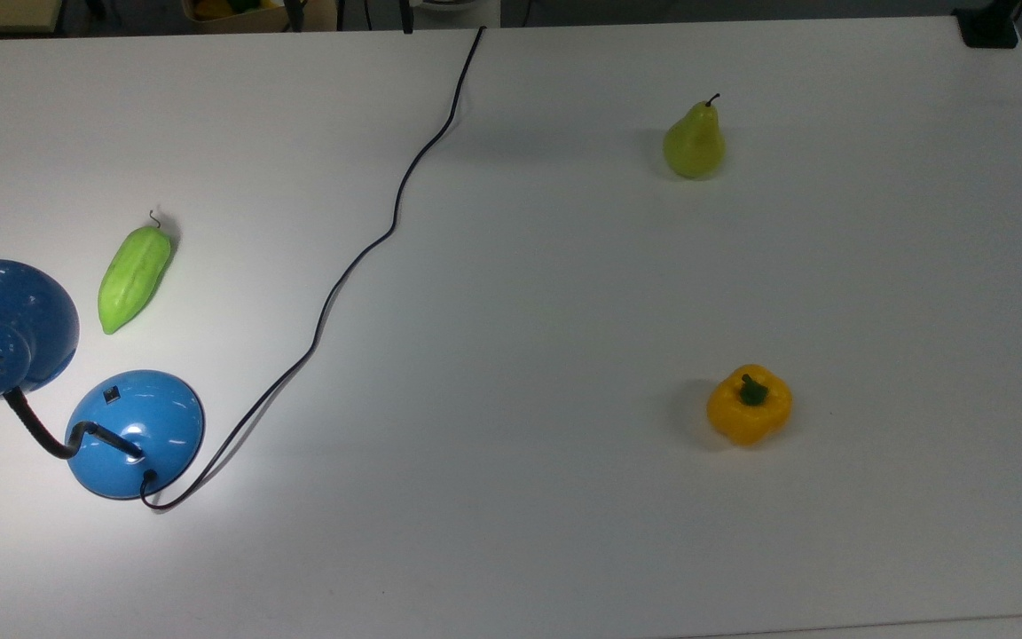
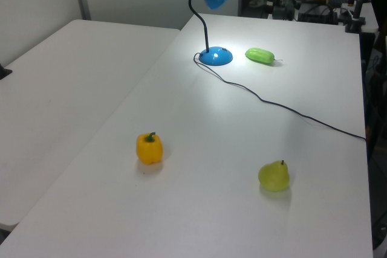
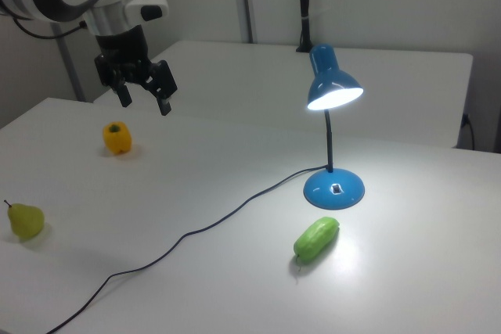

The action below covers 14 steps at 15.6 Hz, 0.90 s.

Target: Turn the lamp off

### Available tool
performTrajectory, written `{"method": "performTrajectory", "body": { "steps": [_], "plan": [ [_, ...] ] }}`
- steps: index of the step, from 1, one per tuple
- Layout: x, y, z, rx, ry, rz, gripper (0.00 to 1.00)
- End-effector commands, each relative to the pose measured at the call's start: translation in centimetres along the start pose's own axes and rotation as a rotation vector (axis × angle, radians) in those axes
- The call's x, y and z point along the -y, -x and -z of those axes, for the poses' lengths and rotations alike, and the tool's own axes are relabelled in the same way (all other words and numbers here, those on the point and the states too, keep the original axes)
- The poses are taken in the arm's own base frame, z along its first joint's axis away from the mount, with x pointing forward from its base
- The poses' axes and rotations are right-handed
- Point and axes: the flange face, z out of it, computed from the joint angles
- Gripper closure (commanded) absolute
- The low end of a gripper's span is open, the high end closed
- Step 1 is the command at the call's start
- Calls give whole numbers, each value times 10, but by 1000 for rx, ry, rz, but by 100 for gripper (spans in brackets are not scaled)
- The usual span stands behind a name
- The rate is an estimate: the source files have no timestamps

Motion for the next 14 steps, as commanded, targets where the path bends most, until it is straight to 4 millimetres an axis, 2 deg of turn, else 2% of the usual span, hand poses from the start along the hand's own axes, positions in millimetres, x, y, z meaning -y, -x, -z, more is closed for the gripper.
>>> {"method": "performTrajectory", "body": {
  "steps": [1, 12, 13, 14],
  "plan": [
    [0, 8, 2, 8, 4, 18, 0],
    [-2, 7, 3, 2, 2, 16, 0],
    [-4, 7, 3, 2, 2, 12, 0],
    [-4, 7, 3, 2, 2, 13, 6]
  ]
}}
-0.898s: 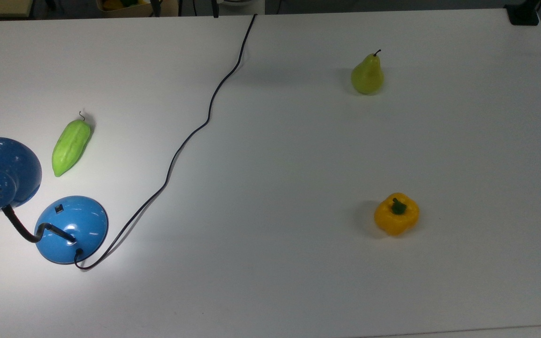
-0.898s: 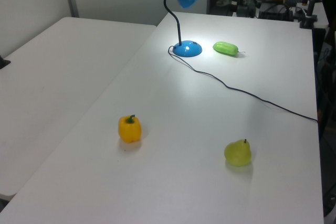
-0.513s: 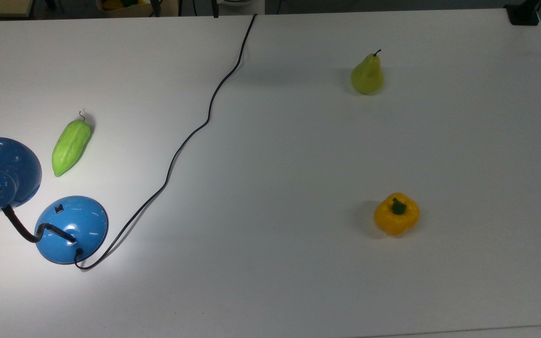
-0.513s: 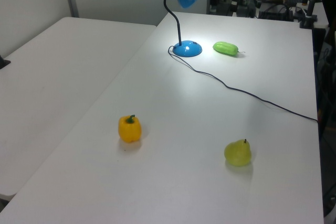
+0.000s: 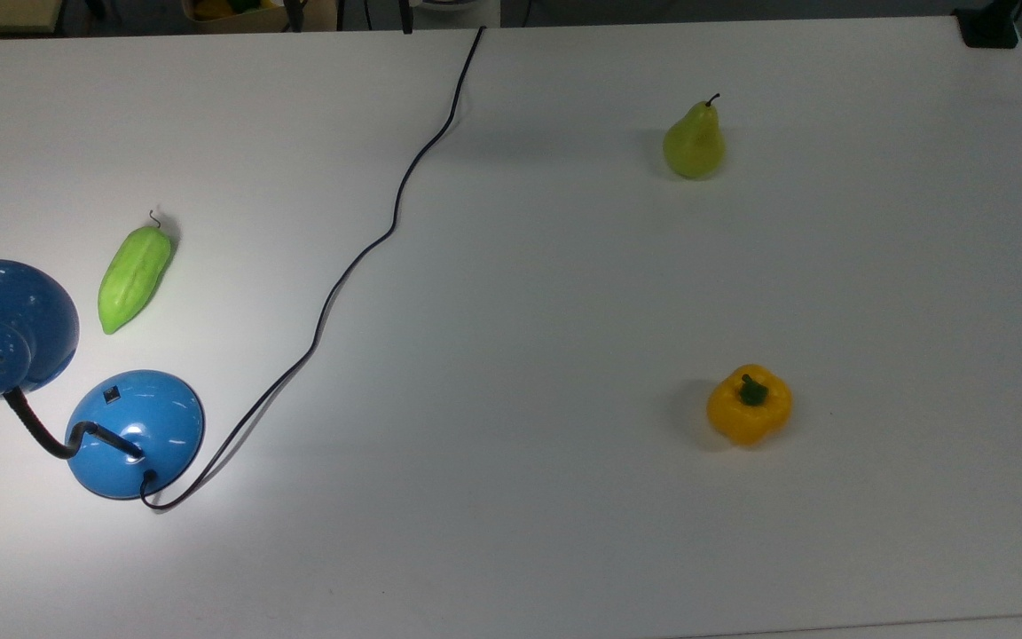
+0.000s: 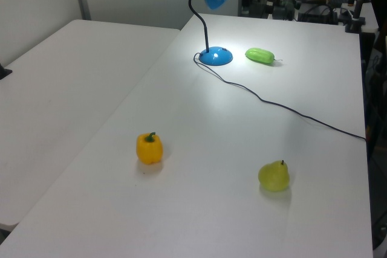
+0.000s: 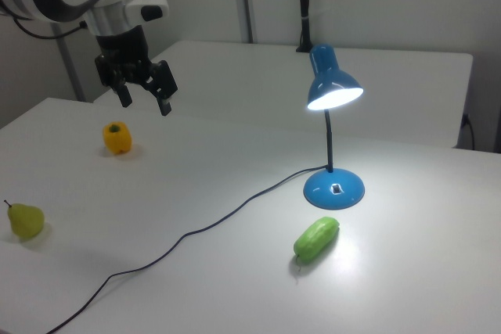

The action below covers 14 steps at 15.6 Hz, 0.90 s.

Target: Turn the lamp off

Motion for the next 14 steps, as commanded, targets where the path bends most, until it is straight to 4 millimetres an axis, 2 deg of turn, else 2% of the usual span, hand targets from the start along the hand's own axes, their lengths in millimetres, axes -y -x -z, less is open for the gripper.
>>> {"method": "performTrajectory", "body": {
  "steps": [1, 8, 11, 14],
  "plan": [
    [-3, 6, 2, 1, 2, 14, 12],
    [-2, 6, 1, -3, -34, 7, 82],
    [-1, 6, 1, -3, -36, 5, 92],
    [-2, 6, 1, -3, -35, -4, 95]
  ]
}}
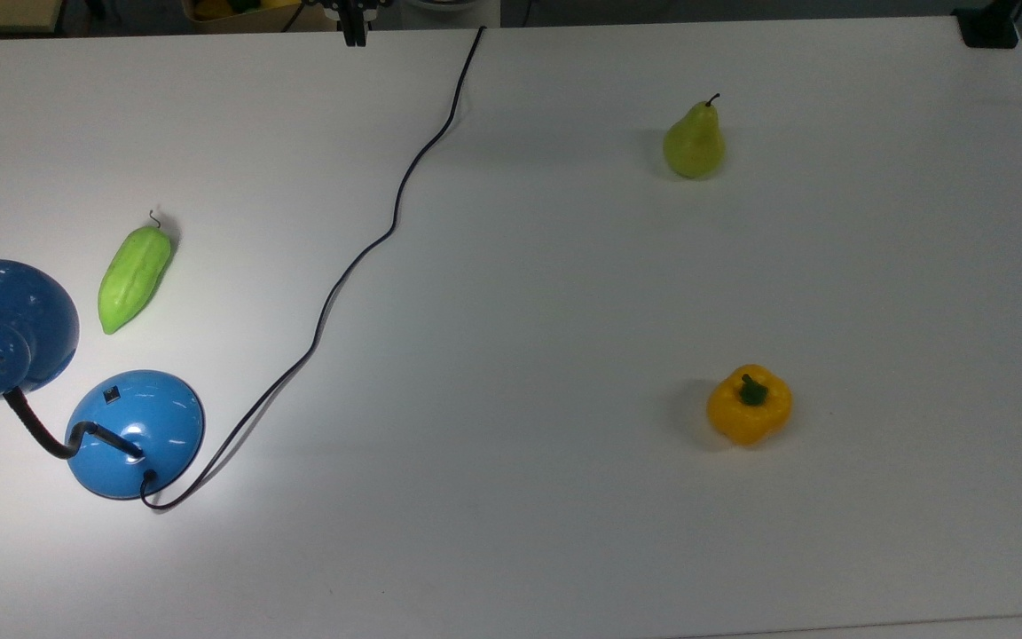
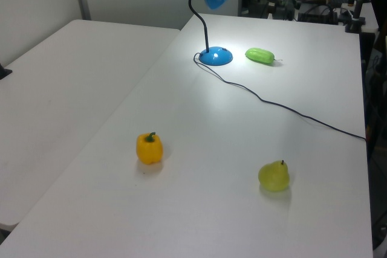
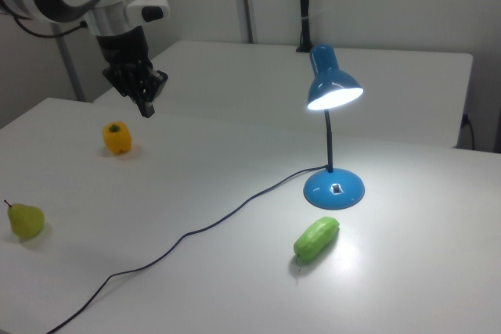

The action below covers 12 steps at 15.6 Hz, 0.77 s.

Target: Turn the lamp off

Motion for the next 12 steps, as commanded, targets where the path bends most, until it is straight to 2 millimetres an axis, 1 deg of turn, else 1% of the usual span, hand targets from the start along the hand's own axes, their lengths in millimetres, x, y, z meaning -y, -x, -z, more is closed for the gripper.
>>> {"method": "performTrajectory", "body": {
  "steps": [1, 2, 3, 4, 5, 8, 9, 12],
  "plan": [
    [-3, 6, 0, -1, -20, 8, 98],
    [-5, 5, -4, 7, -20, 5, 100],
    [-8, 5, -8, 14, -23, -5, 100],
    [-15, 6, -18, 34, -35, -25, 100],
    [-29, 8, -30, 53, -55, -55, 100],
    [-65, 8, -46, 80, -57, -115, 100],
    [-75, 4, -57, 83, -55, -133, 100],
    [-122, -3, -78, 31, -51, -228, 100]
  ]
}}
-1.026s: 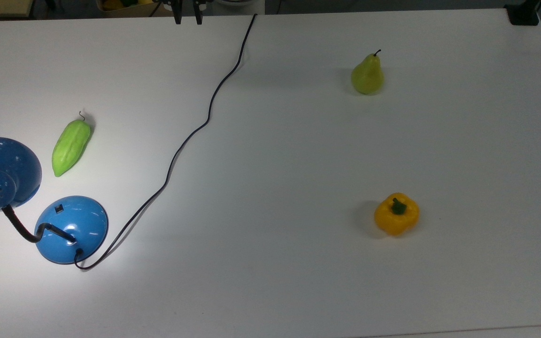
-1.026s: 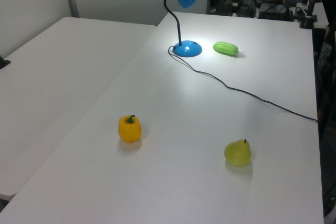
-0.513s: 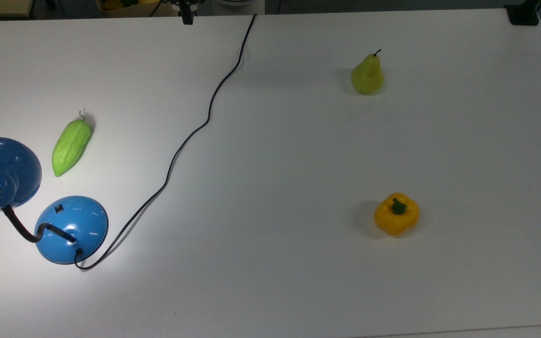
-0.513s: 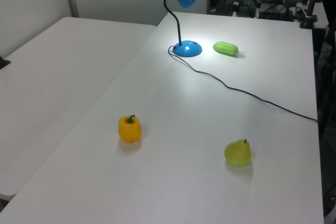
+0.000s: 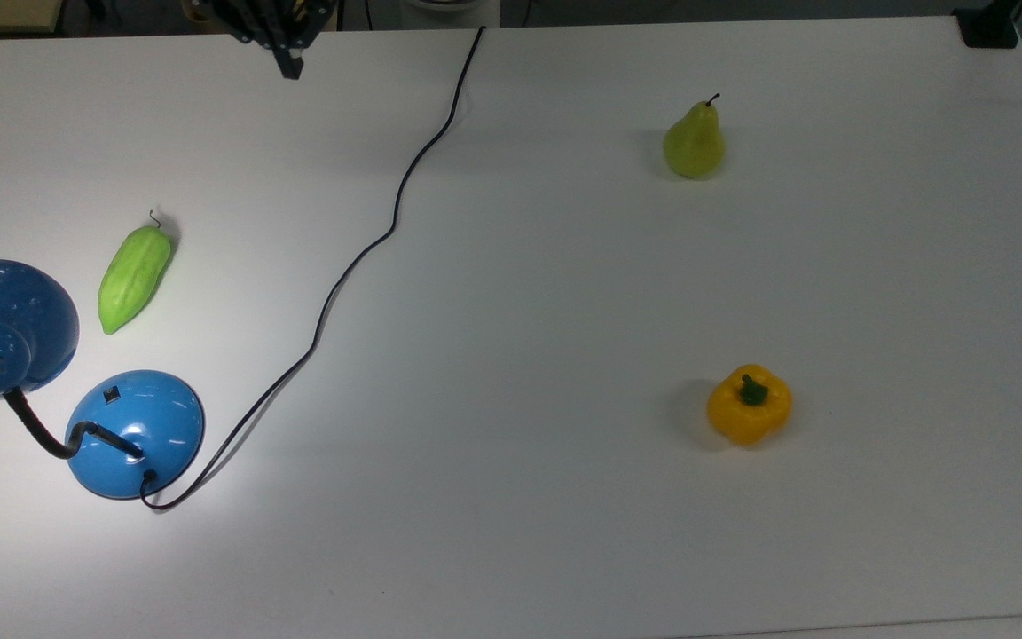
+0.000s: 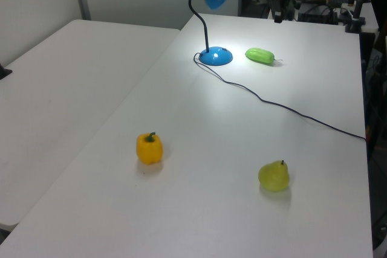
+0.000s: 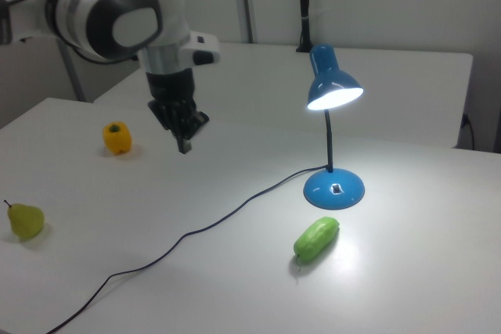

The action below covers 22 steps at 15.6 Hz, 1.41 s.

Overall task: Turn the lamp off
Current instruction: 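Move the gripper toward the blue lamp's round base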

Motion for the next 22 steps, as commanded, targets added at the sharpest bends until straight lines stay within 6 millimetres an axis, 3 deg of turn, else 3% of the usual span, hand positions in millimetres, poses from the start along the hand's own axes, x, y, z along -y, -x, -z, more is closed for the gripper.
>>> {"method": "performTrajectory", "body": {
  "steps": [1, 5, 11, 17, 22],
  "plan": [
    [-51, -16, -22, -69, -34, -94, 100],
    [-111, -29, -38, -166, -91, -238, 100],
    [-171, -49, -71, -326, -262, -487, 100],
    [-216, -69, -114, -513, -373, -726, 100],
    [-229, -94, -152, -569, -450, -830, 100]
  ]
}}
